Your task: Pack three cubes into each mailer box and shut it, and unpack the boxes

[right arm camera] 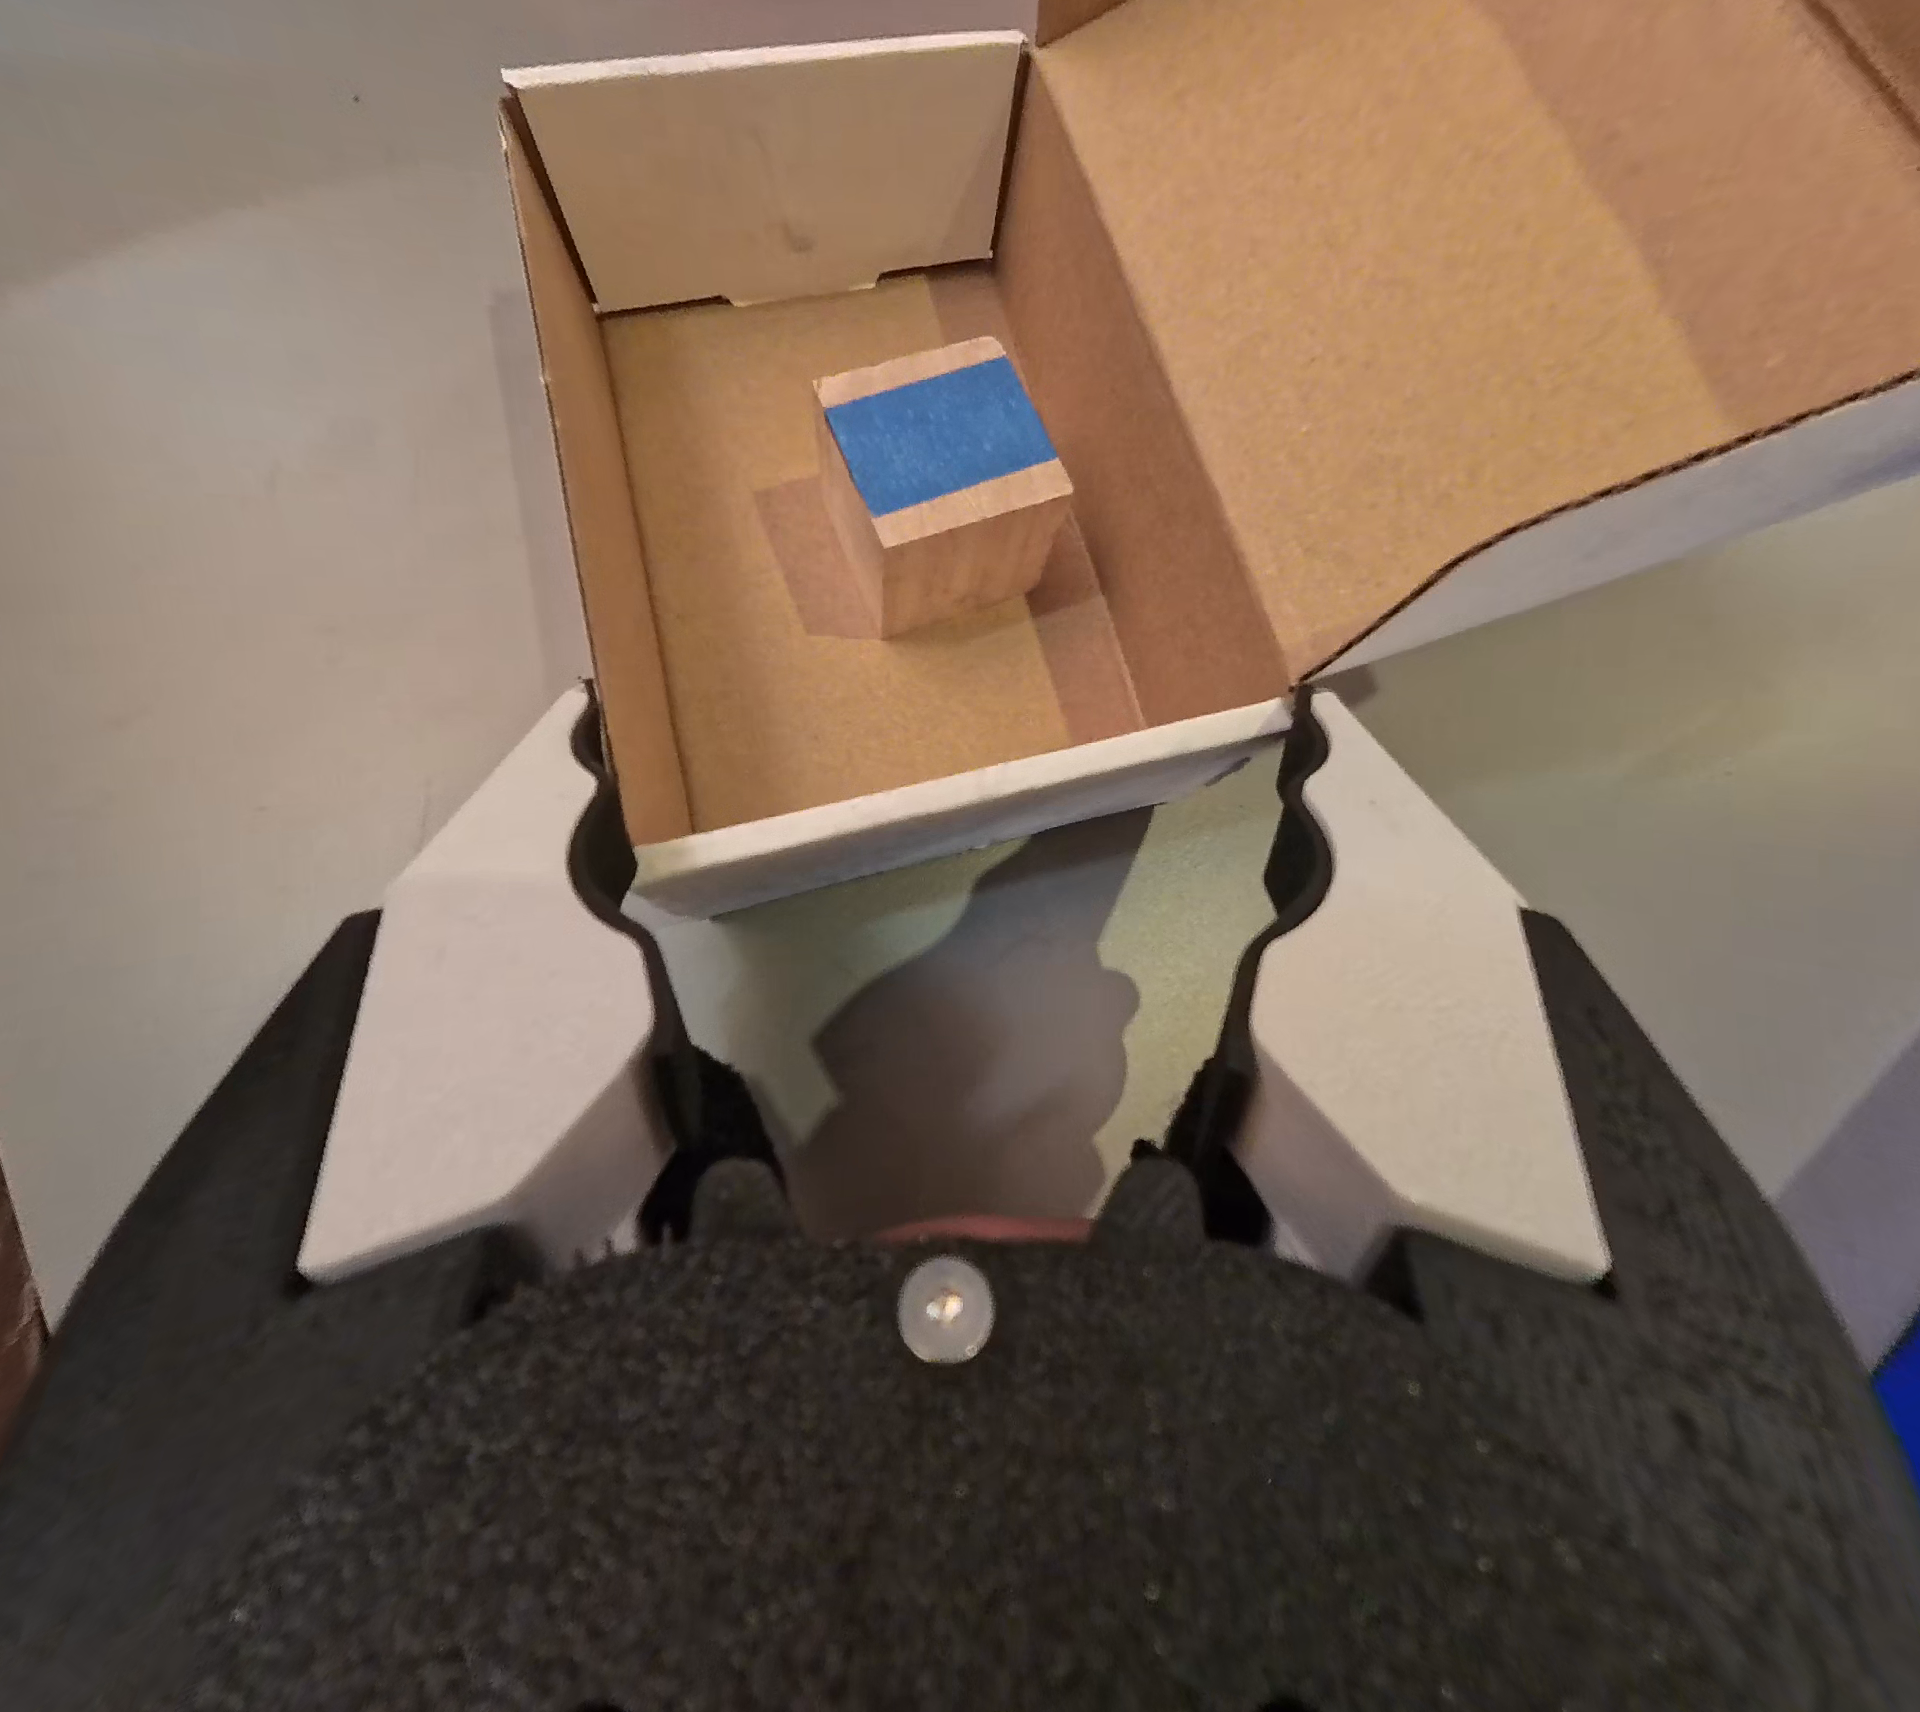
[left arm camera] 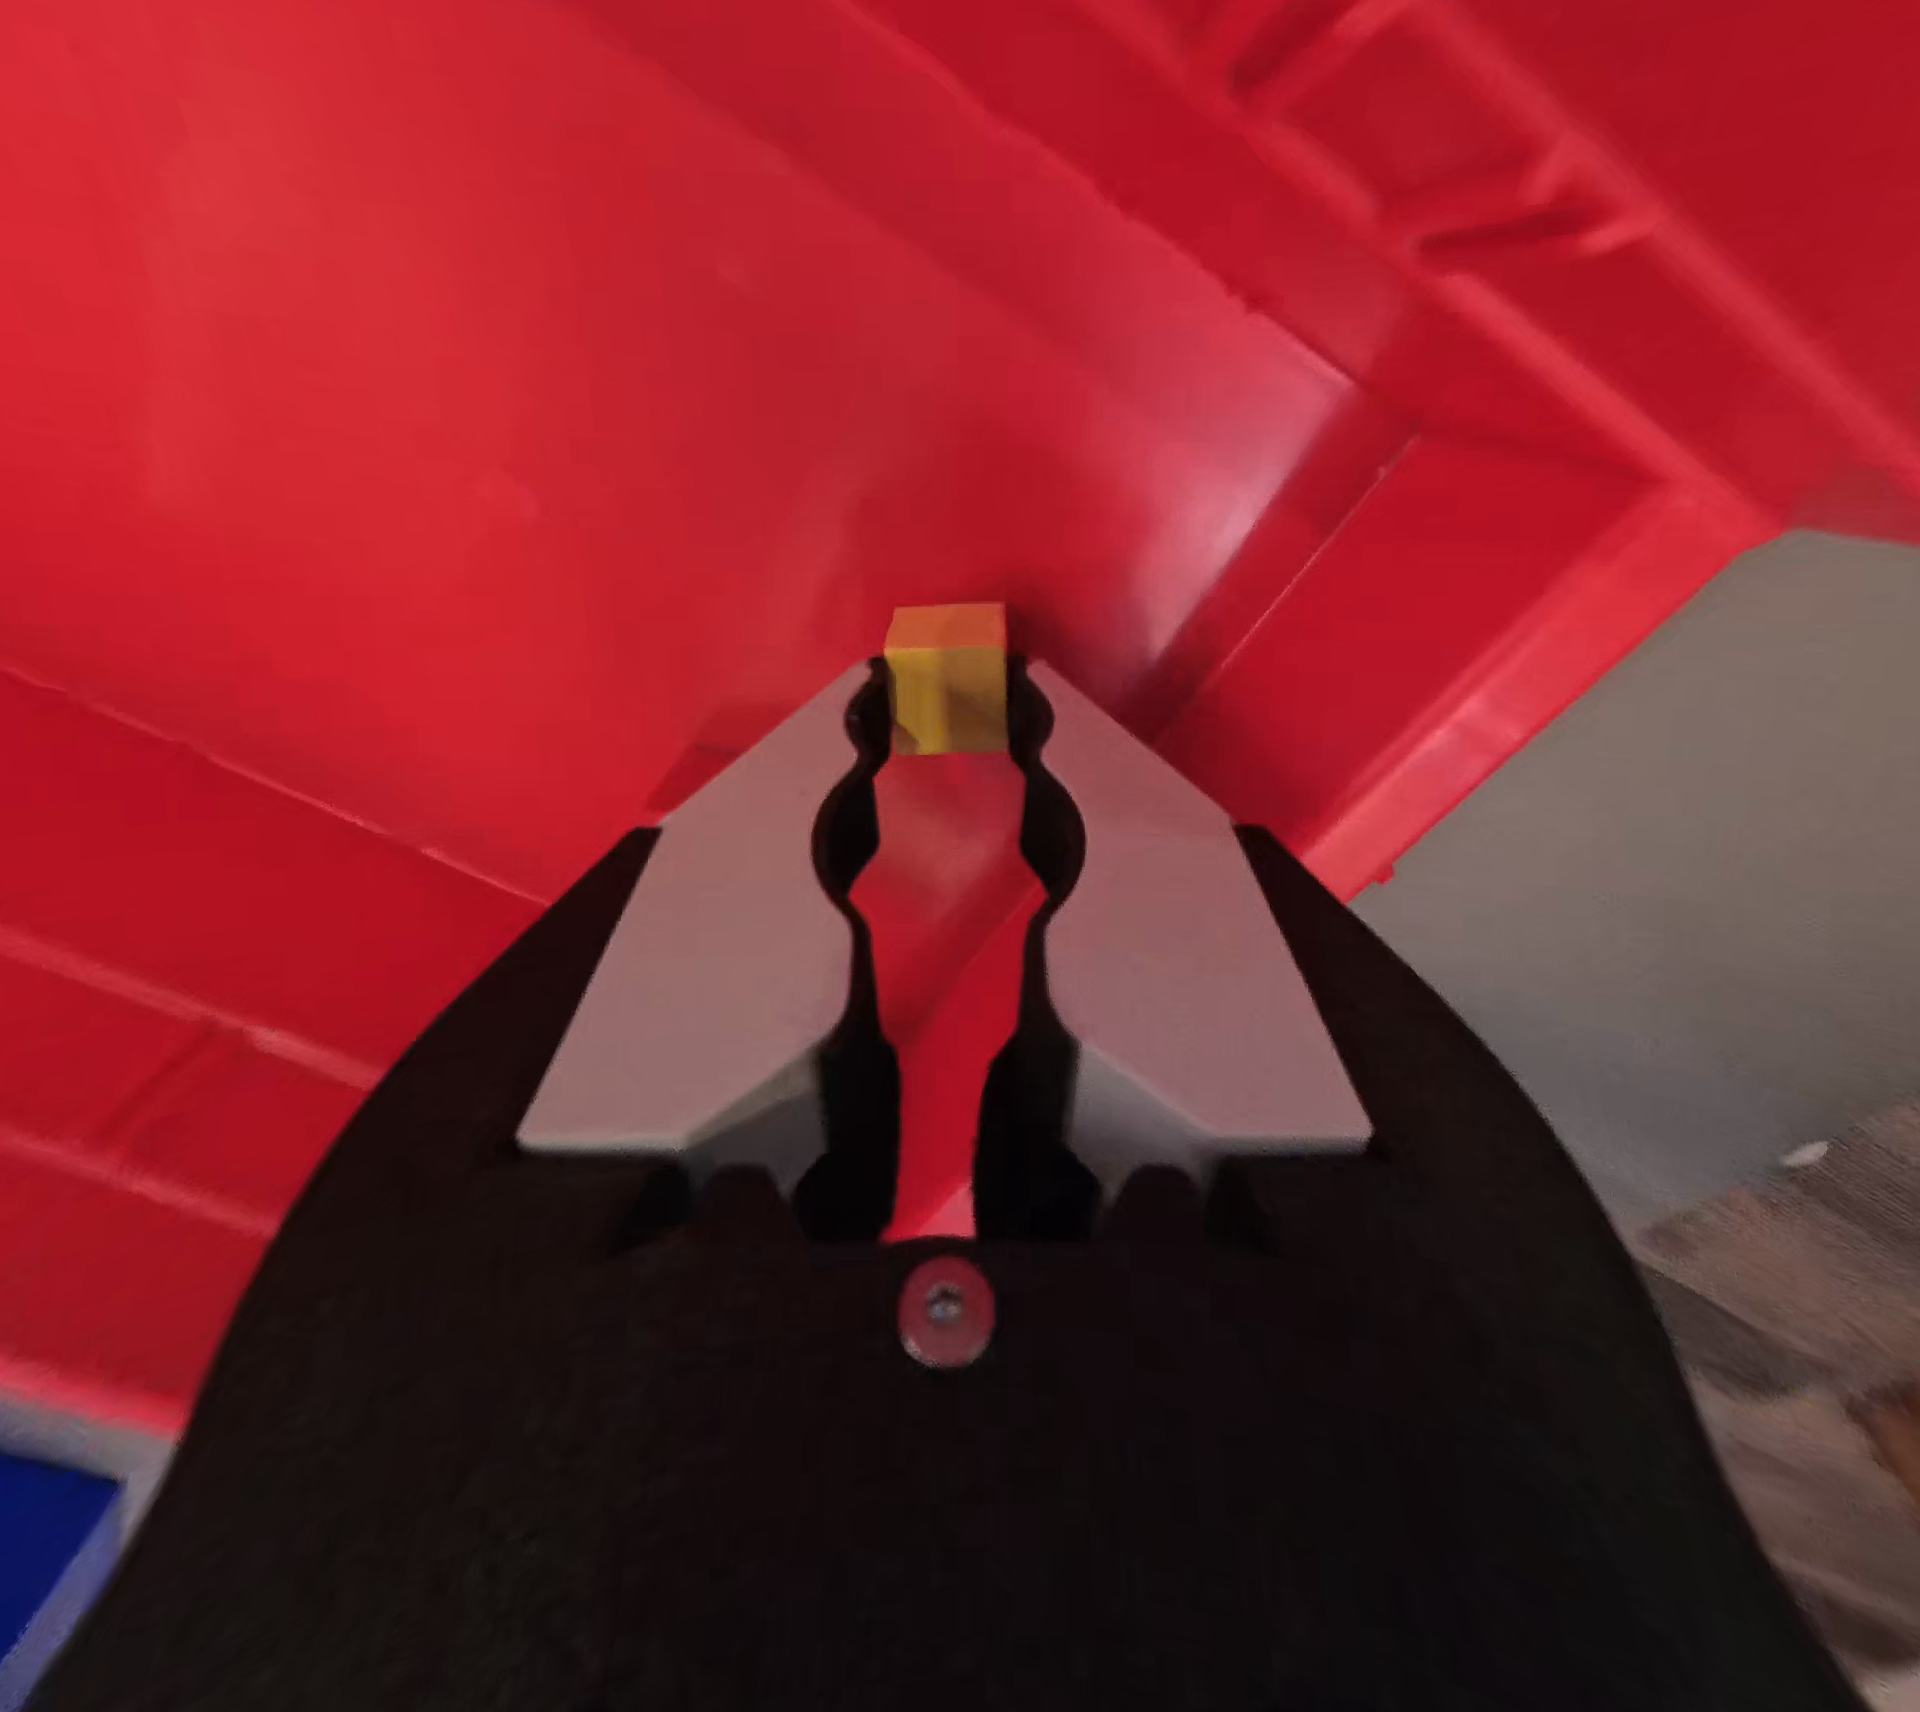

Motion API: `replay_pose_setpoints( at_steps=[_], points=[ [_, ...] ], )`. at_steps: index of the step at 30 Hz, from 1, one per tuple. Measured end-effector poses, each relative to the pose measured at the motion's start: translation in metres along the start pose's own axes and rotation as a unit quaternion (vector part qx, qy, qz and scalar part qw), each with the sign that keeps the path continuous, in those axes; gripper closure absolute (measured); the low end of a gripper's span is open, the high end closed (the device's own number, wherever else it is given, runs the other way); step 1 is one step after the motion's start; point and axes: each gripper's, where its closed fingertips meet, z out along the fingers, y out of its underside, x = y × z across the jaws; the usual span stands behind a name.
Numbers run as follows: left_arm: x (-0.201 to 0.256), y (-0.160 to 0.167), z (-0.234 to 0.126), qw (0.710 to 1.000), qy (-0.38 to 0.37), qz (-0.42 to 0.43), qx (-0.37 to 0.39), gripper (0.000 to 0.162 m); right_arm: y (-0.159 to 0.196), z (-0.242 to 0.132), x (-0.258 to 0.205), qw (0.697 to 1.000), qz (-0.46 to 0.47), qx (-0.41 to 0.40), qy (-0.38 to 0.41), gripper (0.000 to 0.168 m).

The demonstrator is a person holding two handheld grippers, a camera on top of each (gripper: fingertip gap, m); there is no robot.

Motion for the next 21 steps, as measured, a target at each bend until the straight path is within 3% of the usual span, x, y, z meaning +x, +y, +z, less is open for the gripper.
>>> replay_pose_setpoints(
  at_steps=[4, 6, 8, 10, 13, 17, 21],
  points=[
    [0.012, -0.044, -0.069, 0.993, -0.041, 0.028, 0.105, 0.143, 0.000, 0.000, 0.000, 1.000, 0.000, 0.002, 0.000, 0.043],
    [0.042, -0.087, -0.125, 0.977, -0.047, 0.074, 0.195, 0.143, 0.000, 0.000, 0.000, 1.000, 0.001, 0.002, -0.002, 0.043],
    [0.087, -0.127, -0.158, 0.960, -0.043, 0.138, 0.241, 0.143, 0.000, 0.000, 0.000, 1.000, 0.000, 0.002, -0.002, 0.043],
    [0.129, -0.155, -0.146, 0.950, -0.039, 0.218, 0.219, 0.143, 0.000, 0.000, 0.000, 1.000, -0.004, 0.002, -0.002, 0.043],
    [0.169, -0.177, -0.090, 0.948, -0.008, 0.279, 0.153, 0.142, 0.000, 0.000, 0.000, 1.000, -0.005, 0.003, -0.001, 0.043],
    [0.190, -0.183, -0.029, 0.951, 0.029, 0.295, 0.088, 0.143, 0.000, -0.001, -0.001, 1.000, -0.005, 0.005, 0.000, 0.043],
    [0.193, -0.178, -0.006, 0.950, 0.023, 0.308, 0.054, 0.143, 0.001, -0.001, -0.001, 1.000, -0.005, 0.004, -0.002, 0.043]
  ],
)
